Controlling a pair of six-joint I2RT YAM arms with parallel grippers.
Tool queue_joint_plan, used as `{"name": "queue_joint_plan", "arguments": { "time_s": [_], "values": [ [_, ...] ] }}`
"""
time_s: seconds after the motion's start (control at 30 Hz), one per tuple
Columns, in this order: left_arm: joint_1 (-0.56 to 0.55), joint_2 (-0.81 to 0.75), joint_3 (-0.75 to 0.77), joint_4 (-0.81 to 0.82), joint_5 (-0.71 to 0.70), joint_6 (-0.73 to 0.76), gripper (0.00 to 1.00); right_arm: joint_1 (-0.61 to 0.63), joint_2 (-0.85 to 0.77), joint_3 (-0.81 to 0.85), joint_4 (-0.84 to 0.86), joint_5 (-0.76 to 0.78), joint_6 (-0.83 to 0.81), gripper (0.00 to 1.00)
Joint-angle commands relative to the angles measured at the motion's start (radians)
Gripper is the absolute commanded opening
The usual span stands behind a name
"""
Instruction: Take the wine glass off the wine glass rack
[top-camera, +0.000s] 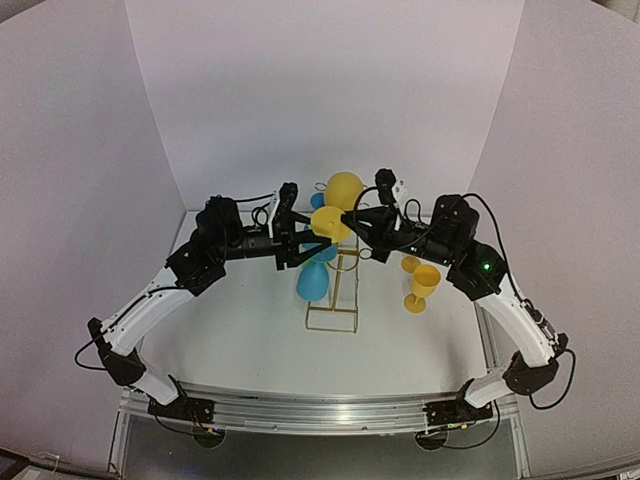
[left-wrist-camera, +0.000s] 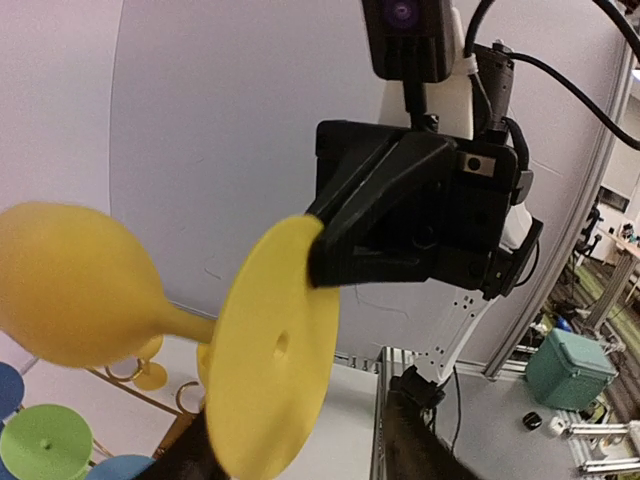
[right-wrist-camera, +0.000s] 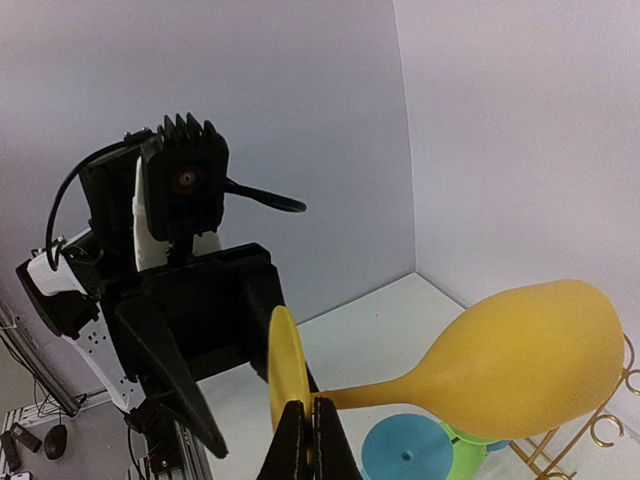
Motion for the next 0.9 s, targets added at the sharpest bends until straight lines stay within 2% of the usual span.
{"name": "queue_joint_plan", "arguments": {
  "time_s": [0.0,0.03,0.07,0.23,0.3,0.33,0.37,0.4,0.47,0.53,0.57,0.6,0.7,0.87],
  "values": [
    [0.005,0.016,0.045,0.074,0.015,-0.042,0.19,0.012,0.028,-0.053,0.061,0.002,0.018,0.00],
    [0.005,0.014,0.041,0.079,0.014,-0.039,0.08,0.014,0.028,-0.061,0.070,-0.001,0.024,0.00],
    [0.006,0.009,0.035,0.084,0.014,-0.029,0.02,0.016,0.027,-0.066,0.075,-0.004,0.028,0.00],
    [0.011,-0.010,0.007,0.083,0.038,0.026,0.00,0.019,0.012,-0.078,0.083,0.004,0.037,0.00],
    [0.011,-0.028,-0.017,0.072,0.082,0.133,0.00,0.019,0.001,-0.069,0.082,0.028,0.054,0.00],
    [0.011,-0.043,-0.034,0.054,0.095,0.237,0.00,0.019,-0.011,-0.068,0.077,0.047,0.059,0.03],
    [0.010,-0.058,-0.053,0.029,0.096,0.325,0.00,0.019,-0.024,-0.069,0.073,0.066,0.056,0.20],
    [0.009,-0.069,-0.063,-0.020,0.083,0.460,0.00,0.019,-0.040,-0.072,0.068,0.089,0.053,0.43],
    [0.008,-0.085,-0.083,-0.133,0.037,0.761,0.00,0.018,-0.073,-0.071,0.044,0.148,0.050,0.74],
    [0.007,-0.118,-0.129,-0.219,-0.015,1.109,0.00,0.019,-0.095,-0.052,0.002,0.222,0.057,0.83],
    [0.007,-0.141,-0.182,-0.221,-0.039,1.286,0.00,0.020,-0.094,-0.026,-0.055,0.250,0.067,0.84],
    [0.006,-0.169,-0.218,-0.221,-0.063,1.402,0.00,0.020,-0.082,0.018,-0.106,0.265,0.075,0.84],
    [0.005,-0.226,-0.328,-0.222,-0.115,1.690,0.00,0.020,-0.032,0.130,-0.281,0.243,0.112,0.85],
    [0.005,-0.315,-0.502,-0.259,-0.186,2.018,0.00,0.019,0.007,0.217,-0.433,0.098,0.186,0.85]
  ]
}}
